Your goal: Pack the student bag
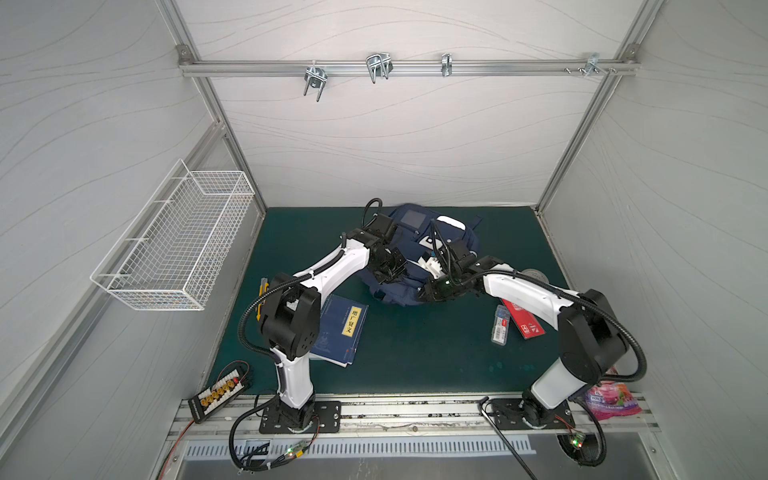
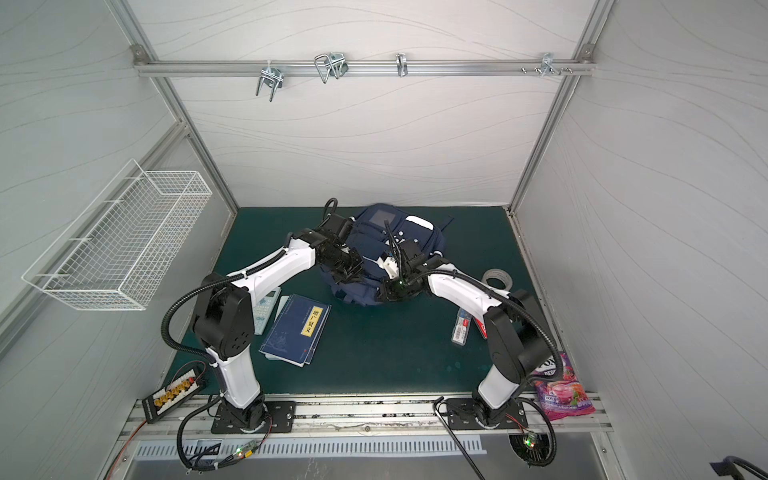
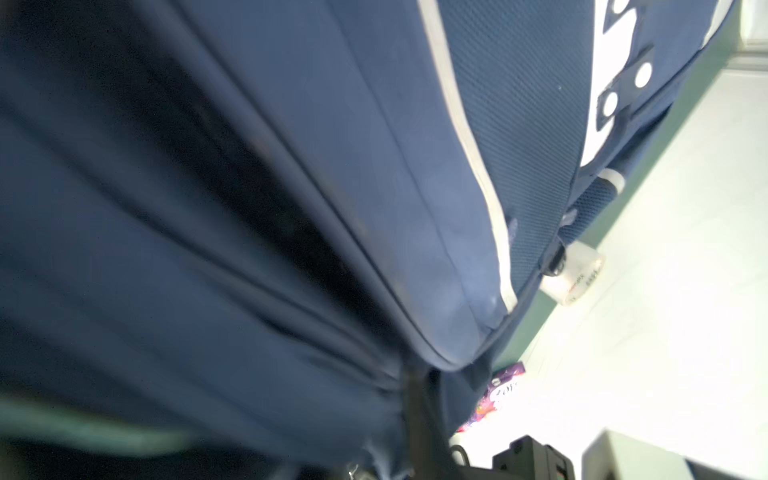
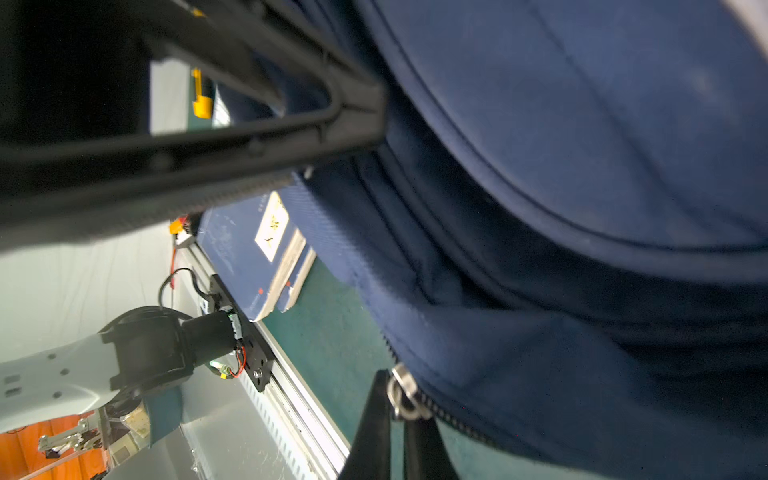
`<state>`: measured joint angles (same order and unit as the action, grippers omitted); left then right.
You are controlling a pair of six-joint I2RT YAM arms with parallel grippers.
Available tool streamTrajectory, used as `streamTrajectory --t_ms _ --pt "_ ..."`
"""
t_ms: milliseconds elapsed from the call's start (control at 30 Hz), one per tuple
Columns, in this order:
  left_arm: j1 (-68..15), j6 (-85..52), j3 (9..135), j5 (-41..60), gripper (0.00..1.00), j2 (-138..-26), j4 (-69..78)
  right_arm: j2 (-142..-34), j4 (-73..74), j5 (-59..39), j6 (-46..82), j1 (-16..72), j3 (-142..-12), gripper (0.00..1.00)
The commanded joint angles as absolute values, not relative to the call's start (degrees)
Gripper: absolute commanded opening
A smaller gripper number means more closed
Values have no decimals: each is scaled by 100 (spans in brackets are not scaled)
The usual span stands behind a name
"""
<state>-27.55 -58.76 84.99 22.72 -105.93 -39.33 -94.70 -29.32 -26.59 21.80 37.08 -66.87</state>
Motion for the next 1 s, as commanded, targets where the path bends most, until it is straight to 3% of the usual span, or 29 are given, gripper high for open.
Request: streamTrajectory --t_ms 0,67,233,367,567,667,867,967 --pt "-2180 -5857 8191 2382 81 -10026 -3275 -9434 -3988 -2499 2106 3789 -7089 0" --pt "-1725 -5659 7865 2136 86 -9682 -3479 -9514 -4449 -2433 2071 3755 -7321 0" --pt "-698 -5581 7394 2278 77 -9694 -3439 -9811 -4919 -2429 2009 3755 -7517 0" --pt "-561 -5654 7555 2683 69 -10165 -3019 -9964 -5091 -2541 1981 3768 -7668 0" --pt "-767 -5723 7806 3023 67 -10890 -2598 -10015 -5158 -2656 2027 3821 -7833 0" --pt "-844 -5700 7794 3061 55 -11157 -2524 -10084 -5154 -2728 2097 3845 -7897 0" --pt "-879 -5932 7523 3305 0 -11248 -2017 -10307 -5315 -3081 2154 4156 -8097 0" --pt "-965 -5919 7445 3302 0 -11048 -1929 -10576 -5357 -3156 2232 4454 -8453 0"
